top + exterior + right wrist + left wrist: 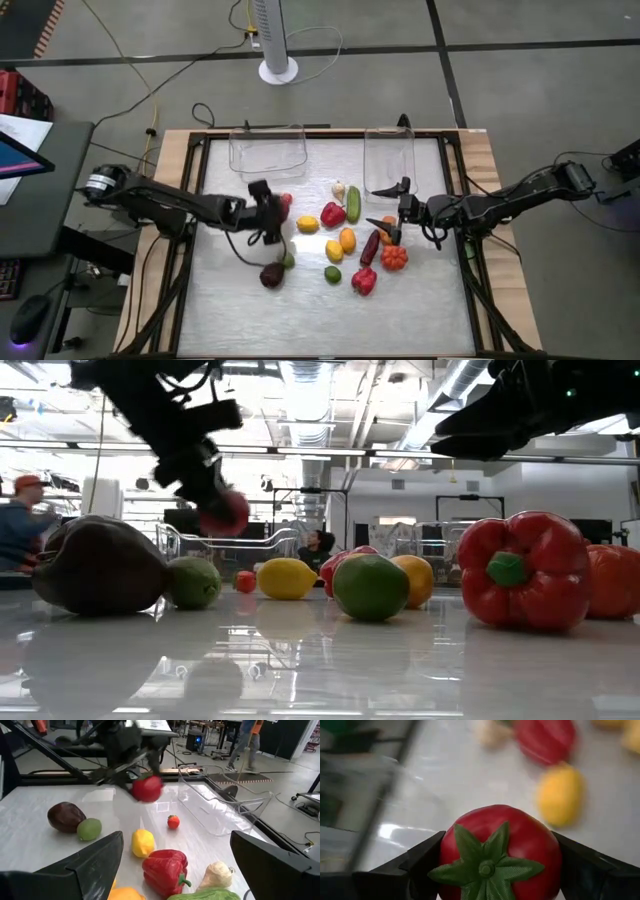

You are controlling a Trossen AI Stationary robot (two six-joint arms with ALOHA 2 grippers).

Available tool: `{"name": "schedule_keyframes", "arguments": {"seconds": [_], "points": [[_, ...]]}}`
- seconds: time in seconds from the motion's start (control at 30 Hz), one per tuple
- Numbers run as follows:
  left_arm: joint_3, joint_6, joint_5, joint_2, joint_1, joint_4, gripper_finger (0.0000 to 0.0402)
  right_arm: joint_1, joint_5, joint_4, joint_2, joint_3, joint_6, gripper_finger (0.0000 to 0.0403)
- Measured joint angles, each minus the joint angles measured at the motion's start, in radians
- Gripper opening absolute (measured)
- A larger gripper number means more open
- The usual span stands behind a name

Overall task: Sort produce into baskets
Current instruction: Put the red tomato into the left transparent bin

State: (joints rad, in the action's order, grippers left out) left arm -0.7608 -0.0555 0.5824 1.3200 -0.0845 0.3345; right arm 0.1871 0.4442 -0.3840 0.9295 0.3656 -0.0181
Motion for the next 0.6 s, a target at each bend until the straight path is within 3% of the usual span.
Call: {"name": "schedule_keyframes", "arguments": {"seconds": [0.17, 0.43, 0.6], "points": [[-0.004, 0.107, 0.016, -0.081, 0.18, -0.121, 0.0296, 0.0, 0.0, 0.0, 0.0, 0.0, 0.0, 0.0393], [-0.004, 0.132, -0.209, -0.065, 0.53, -0.197, 0.0297, -0.028, -0.009, 0.008, 0.0, 0.0, 0.018, 0.0393], [-0.004, 0.148, -0.256, -0.015, 0.645, -0.235, 0.0316, -0.045, -0.026, 0.013, 0.0, 0.0, 0.024, 0.0393]]}}
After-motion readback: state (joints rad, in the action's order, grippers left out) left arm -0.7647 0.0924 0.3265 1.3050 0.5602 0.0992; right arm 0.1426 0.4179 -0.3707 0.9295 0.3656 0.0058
